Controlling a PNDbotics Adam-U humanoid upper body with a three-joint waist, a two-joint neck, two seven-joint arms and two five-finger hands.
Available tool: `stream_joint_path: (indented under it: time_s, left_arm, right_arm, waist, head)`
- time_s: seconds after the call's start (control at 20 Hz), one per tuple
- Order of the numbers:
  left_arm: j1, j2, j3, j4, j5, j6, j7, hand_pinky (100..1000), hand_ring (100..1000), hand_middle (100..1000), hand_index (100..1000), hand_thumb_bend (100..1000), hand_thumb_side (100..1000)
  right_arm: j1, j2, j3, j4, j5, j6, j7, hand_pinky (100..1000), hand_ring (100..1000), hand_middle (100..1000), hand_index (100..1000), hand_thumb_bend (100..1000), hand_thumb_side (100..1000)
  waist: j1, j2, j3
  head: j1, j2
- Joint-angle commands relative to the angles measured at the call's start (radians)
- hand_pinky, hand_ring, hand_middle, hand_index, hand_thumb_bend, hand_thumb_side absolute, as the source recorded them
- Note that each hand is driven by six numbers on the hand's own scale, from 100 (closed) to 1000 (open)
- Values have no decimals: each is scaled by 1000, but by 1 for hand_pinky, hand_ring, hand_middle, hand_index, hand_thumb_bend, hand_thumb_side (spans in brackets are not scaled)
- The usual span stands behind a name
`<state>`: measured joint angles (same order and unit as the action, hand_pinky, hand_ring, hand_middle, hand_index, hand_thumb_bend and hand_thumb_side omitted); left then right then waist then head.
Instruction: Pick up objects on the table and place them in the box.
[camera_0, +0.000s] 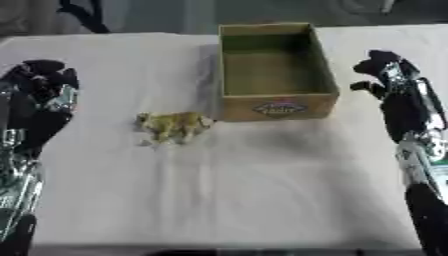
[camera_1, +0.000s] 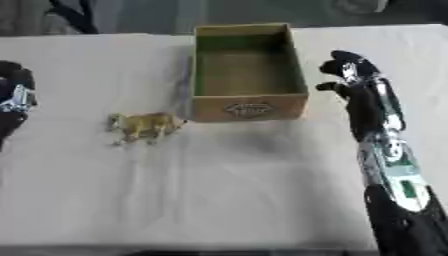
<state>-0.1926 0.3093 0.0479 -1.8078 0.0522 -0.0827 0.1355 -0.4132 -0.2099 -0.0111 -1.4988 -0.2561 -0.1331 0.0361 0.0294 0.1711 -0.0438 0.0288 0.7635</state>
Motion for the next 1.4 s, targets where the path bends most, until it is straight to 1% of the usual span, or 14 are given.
stream_joint_path:
  time_s: [0.05,0.25,0.3,0.45,0.6,0.65,0.7,0.75,0.85,1.0,1.05,1.1,1.15,1.4]
  left_arm:
    - [-16,39,3,-18,-17,5,-12,388,414,453,637,255,176]
    - [-41,73,0,-12,-70,36,-36,399,437,473,656,312,141]
    - [-54,89,-3,-9,-94,51,-45,400,439,475,657,316,139]
    - [-108,150,-24,5,-189,111,-90,438,479,515,691,385,100]
    - [-186,230,-63,27,-296,179,-162,468,505,539,703,454,100]
    - [-213,256,-78,35,-328,199,-187,482,515,552,705,503,100]
    - [-244,285,-96,46,-358,218,-214,484,517,555,705,515,100]
    - [-276,311,-114,59,-382,234,-240,491,522,560,705,557,100]
    - [-343,353,-153,93,-414,256,-292,500,527,565,704,604,100]
    - [-447,397,-218,166,-445,270,-377,511,536,576,705,657,100]
    - [-481,404,-240,198,-453,270,-408,518,542,579,706,687,100]
    - [-517,405,-262,236,-461,267,-442,519,542,578,704,693,100]
    - [-544,403,-277,268,-469,261,-468,523,547,583,705,713,109]
    - [-670,352,-337,446,-489,226,-617,531,554,572,700,740,162]
  right_arm:
    - [-11,-19,-2,-19,-6,-1,-1,571,743,615,743,100,553]
    - [-10,-20,-3,-19,-7,-1,-2,571,743,614,743,100,551]
    - [-10,-20,-2,-18,-6,0,-2,571,743,614,743,100,551]
    - [-10,-19,0,-17,-6,0,0,571,743,614,743,100,549]
    - [-8,-18,3,-16,-6,1,3,571,744,614,743,100,551]
    - [-7,-18,4,-15,-6,2,4,571,743,614,743,100,550]
    - [-6,-18,5,-15,-6,2,5,571,743,614,743,100,551]
    - [-5,-18,5,-14,-6,2,5,571,744,614,743,100,552]
    - [-2,-17,7,-13,-6,3,7,571,744,614,743,100,552]
    - [-1,-17,10,-11,-5,3,10,571,744,614,743,100,551]
    - [0,-16,11,-11,-5,4,11,571,744,614,743,100,551]
    - [1,-16,12,-10,-6,4,12,571,744,614,743,100,551]
    - [1,-16,12,-10,-6,4,12,571,744,614,744,100,552]
    - [3,-17,16,-7,-7,6,16,571,744,614,744,100,553]
  waist:
    - [0,-17,2]
    - [-2,-18,1]
    - [-3,-19,2]
    - [-1,-22,-2]
    - [-1,-25,-5]
    - [0,-27,-7]
    - [2,-29,-9]
    - [3,-31,-11]
    - [4,-34,-16]
    - [7,-39,-20]
    - [7,-40,-22]
    - [8,-42,-23]
    - [8,-43,-24]
    - [7,-48,-30]
  head:
    - [-4,6]
    - [-8,6]
    - [-7,6]
    - [-3,6]
    - [-2,6]
    - [1,6]
    - [5,6]
    - [7,6]
    - [9,6]
    - [14,6]
    - [16,6]
    - [17,6]
    - [18,6]
    - [23,6]
